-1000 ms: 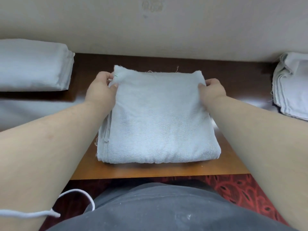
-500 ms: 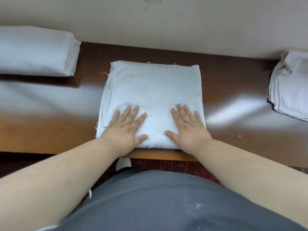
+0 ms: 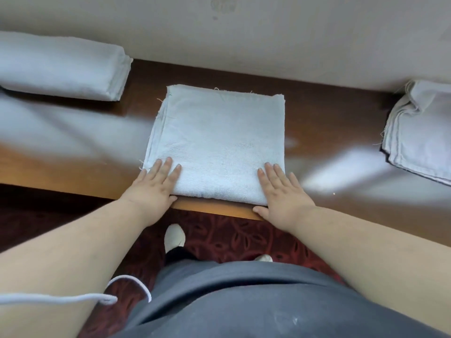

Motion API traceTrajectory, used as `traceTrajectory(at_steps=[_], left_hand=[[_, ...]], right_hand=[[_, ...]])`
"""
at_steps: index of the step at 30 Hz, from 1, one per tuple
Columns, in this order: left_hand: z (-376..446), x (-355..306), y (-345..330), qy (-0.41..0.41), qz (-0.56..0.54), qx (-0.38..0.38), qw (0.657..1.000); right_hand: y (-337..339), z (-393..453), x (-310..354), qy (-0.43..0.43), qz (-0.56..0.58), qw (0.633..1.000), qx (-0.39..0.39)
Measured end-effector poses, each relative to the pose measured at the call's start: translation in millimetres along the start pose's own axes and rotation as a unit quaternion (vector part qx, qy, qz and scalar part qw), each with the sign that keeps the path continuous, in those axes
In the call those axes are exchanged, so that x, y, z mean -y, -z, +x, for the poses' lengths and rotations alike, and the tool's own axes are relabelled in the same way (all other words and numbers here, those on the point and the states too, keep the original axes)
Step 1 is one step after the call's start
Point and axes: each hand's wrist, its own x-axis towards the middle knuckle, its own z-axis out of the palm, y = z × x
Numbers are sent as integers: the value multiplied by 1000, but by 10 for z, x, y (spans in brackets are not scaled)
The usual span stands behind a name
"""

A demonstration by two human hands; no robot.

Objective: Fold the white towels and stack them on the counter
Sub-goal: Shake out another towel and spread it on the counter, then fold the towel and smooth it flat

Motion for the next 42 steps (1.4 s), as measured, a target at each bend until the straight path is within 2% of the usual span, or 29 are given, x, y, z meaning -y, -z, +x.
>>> traceTrajectory(at_steps=[7,16,20,22,25,28,31,33,38,41,42], left_hand=[[16,94,152,-27,22,4,999],[61,303,196,-93,110,-24,989],[-50,350,265,-118,67,-50,989],[-86,392,335,-123,23,-55,991],[-123,507,487,-112,-50,-74,990],[-122,639,685,-78,-153,-82,982],[-51,695,890,-22,-308,-122,943],[67,714,1002,6,-402,-148,904],[478,741,1205,68,-601,-152,782],[738,772,1268,84,-710,-134,687],[800,788,1275,83,-732,-119,666]], right_hand=[[13,-134,104,-64,-1,997,31],[43,-285,471,-130,-62,990,-12],[24,-466,515,-139,-70,986,-65],[54,-505,482,-150,-9,985,-84],[153,-572,382,-163,158,965,-130],[294,-630,297,-187,342,903,-183],[495,-541,231,-236,470,814,-246],[636,-412,179,-251,507,778,-276],[972,-6,52,-251,548,727,-328],[1094,300,-69,-260,560,717,-323],[1111,393,-112,-264,559,719,-317]])
